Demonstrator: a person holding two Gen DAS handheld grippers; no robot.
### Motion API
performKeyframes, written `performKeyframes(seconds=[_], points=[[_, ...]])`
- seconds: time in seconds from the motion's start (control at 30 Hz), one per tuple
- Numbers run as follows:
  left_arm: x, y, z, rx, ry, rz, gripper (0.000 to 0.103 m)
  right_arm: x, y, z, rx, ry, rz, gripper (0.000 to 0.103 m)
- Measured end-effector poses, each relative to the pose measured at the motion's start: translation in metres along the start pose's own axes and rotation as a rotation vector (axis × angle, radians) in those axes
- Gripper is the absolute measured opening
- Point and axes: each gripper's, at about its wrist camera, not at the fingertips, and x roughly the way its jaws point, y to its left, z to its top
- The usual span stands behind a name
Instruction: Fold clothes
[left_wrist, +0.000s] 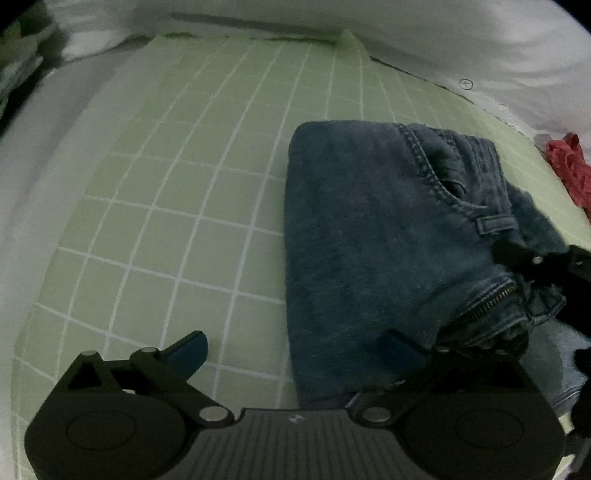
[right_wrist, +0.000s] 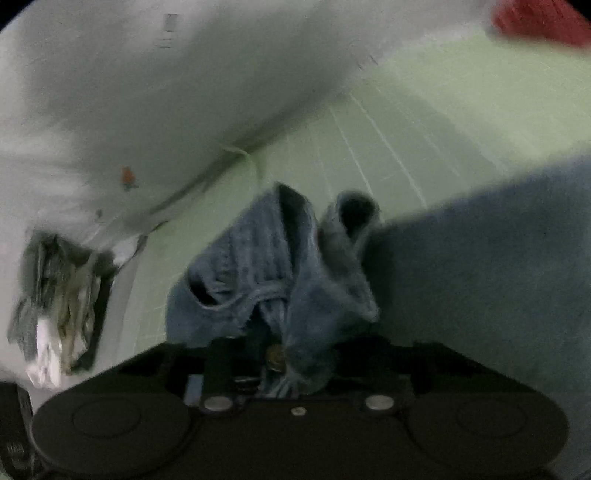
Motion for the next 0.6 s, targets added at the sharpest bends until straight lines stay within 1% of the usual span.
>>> performKeyframes(seconds=[0.03,0.13,0.27,0.3,0.37,0.4,0.43,0.47,0.5,0.53,0.6], points=[[-0.003,-0.004,0.000,0.010,-0.007,0.010,0.100,-0.011,0.014,0.001,-0.098,-0.032,-0.016,0.029],[-0.017,-0.017,-0.001,0.046,-0.046,0.033,0.100,-0.051,0.036,-0.001,-0.260,-0.124,-0.007,0.026],[-0.037,-0.037,-0.003,0.095,-0.112,0.052,0.100,-0.104,0.026,0.008,-0.302,-0.243,-0.082,0.026],[-0.039,-0.042,-0.004,0.112,-0.120,0.059,0.100,-0.116,0.017,0.010,-0.306,-0.259,-0.110,0.026],[-0.033,-0.054,-0.009,0.153,-0.102,0.076,0.100,-0.122,-0.008,0.015,-0.252,-0.243,-0.165,0.028],[-0.028,-0.059,-0.012,0.168,-0.082,0.082,0.100,-0.120,-0.025,0.014,-0.208,-0.201,-0.201,0.032],[-0.023,-0.064,-0.015,0.183,-0.061,0.088,0.100,-0.112,-0.043,0.011,-0.167,-0.142,-0.248,0.036],[-0.020,-0.068,-0.017,0.192,-0.050,0.096,0.100,-0.104,-0.061,0.008,-0.125,-0.081,-0.296,0.043],[-0.019,-0.071,-0.018,0.197,-0.047,0.106,0.100,-0.103,-0.068,0.004,-0.123,-0.071,-0.314,0.047],[-0.018,-0.074,-0.020,0.201,-0.044,0.115,0.100,-0.102,-0.074,-0.001,-0.124,-0.063,-0.332,0.048],[-0.016,-0.079,-0.022,0.210,-0.038,0.134,0.100,-0.101,-0.086,-0.009,-0.124,-0.048,-0.366,0.074]])
